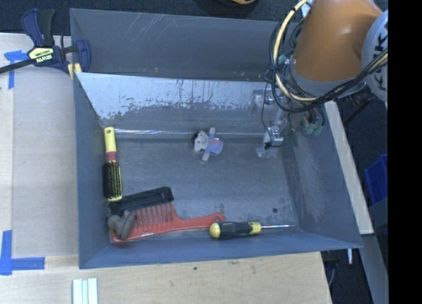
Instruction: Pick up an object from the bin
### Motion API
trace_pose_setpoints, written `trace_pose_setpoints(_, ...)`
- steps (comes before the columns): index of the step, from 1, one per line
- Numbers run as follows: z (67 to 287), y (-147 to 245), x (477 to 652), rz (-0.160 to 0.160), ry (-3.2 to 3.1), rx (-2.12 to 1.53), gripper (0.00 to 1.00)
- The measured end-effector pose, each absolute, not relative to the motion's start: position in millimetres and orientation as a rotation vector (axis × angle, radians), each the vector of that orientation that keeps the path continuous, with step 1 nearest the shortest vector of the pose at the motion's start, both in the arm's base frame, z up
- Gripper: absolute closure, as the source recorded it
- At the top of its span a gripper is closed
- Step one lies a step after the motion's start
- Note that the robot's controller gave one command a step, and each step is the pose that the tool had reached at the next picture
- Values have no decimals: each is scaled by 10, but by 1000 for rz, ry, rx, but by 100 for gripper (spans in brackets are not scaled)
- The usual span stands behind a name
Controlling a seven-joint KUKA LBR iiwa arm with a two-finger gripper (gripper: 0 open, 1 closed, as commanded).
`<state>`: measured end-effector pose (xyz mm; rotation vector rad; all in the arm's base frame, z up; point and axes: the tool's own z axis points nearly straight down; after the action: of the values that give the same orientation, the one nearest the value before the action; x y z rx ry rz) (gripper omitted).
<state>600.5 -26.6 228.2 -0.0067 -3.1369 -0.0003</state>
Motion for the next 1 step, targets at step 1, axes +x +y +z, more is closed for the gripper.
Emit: trace_pose_setpoints(1,2336,-266,6018,0,-3146,-6,0)
